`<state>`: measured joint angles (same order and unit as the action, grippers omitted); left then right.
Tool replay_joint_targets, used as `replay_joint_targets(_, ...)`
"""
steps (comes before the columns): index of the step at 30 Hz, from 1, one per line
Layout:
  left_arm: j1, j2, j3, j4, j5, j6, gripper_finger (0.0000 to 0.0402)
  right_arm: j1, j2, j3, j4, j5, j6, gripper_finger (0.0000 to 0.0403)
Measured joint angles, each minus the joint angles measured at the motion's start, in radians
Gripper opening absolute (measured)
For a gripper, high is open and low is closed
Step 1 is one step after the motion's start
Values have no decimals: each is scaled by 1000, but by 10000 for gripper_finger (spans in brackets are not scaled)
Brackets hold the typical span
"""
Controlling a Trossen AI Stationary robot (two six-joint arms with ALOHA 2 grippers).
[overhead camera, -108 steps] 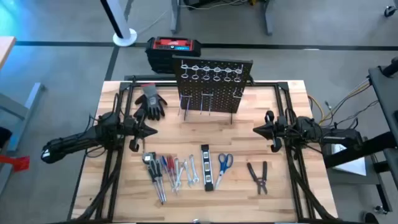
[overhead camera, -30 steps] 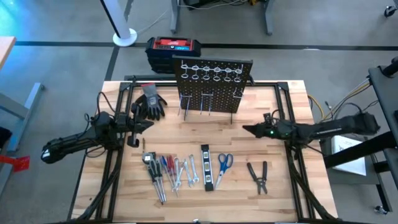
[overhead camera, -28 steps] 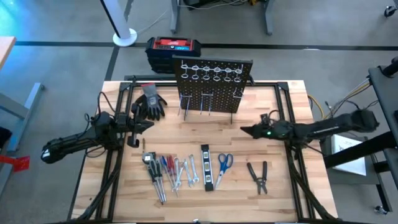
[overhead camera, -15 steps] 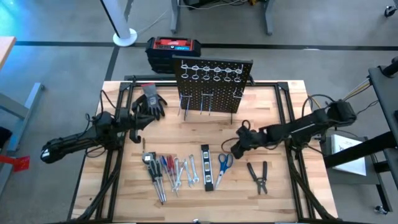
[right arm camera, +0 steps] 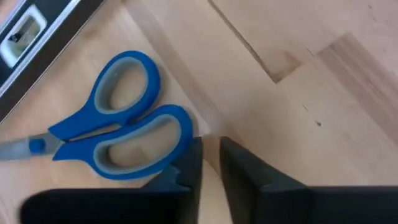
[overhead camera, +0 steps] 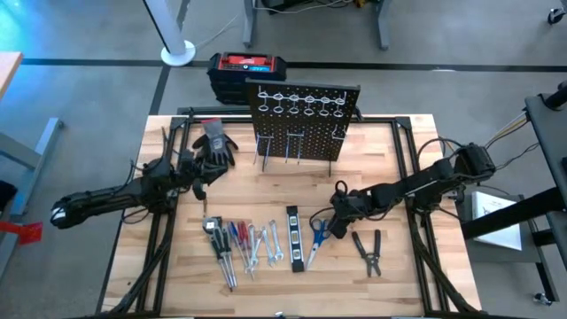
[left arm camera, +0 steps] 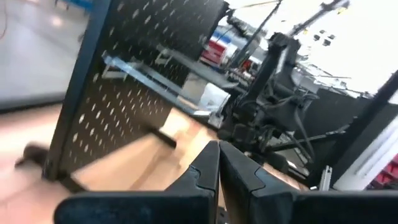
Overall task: Hang tools onto peg board
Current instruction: Hang the blue scissors on the peg board
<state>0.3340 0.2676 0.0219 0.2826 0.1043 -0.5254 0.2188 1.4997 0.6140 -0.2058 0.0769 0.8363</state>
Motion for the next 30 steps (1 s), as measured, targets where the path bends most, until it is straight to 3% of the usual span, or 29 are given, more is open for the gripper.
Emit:
replay_joint_targets(7, 0, 123, 0, 1, -66, -185, 0, 3, -33, -2, 40, 1, -46, 168)
replay_joint_targets(13, 0, 214, 0, 2, -67, -187, 0, 17, 22, -2, 131, 1, -24, 200)
replay_joint_targets(22, 0, 320, 0, 1, -40, -195, 0, 35, 129, 8, 99, 55, -108, 181)
replay_joint_targets(30, -2, 393, 0, 12, -35, -193, 0, 34, 125, 6, 69, 95, -240, 98)
